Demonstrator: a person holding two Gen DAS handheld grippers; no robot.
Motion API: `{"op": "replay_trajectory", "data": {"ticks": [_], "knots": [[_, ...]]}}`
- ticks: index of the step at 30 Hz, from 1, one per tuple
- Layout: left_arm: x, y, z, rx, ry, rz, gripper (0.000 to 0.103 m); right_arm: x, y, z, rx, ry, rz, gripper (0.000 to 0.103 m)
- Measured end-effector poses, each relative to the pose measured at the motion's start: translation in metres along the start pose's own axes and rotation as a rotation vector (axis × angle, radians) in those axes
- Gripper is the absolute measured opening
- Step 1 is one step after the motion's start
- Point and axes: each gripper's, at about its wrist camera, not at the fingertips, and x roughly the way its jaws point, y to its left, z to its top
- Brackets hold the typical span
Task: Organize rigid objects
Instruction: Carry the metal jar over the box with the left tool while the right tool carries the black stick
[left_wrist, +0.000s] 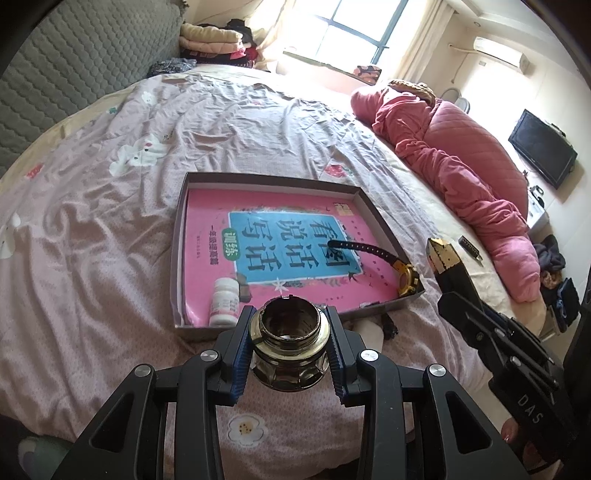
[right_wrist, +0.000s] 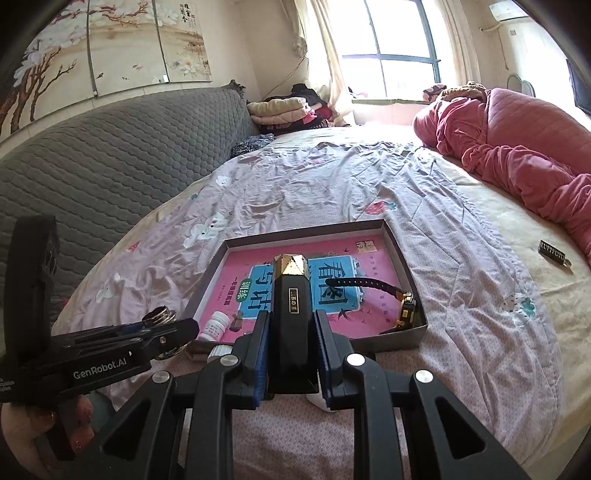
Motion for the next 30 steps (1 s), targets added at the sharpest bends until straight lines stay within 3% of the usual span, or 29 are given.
{"op": "replay_trajectory", "data": {"ticks": [20,30], "knots": [[0.028,-0.001,0.037,-0.015,0.001,0.014,0.037,0.028,-0.021,0.027,0.027,0.002,-0.016,0.023],[0.060,-0.001,0.049,-0.015,0.043,0.034,0.037,0.051,-0.033,0.032,0.047,0.032,-0.034,0.023]]}}
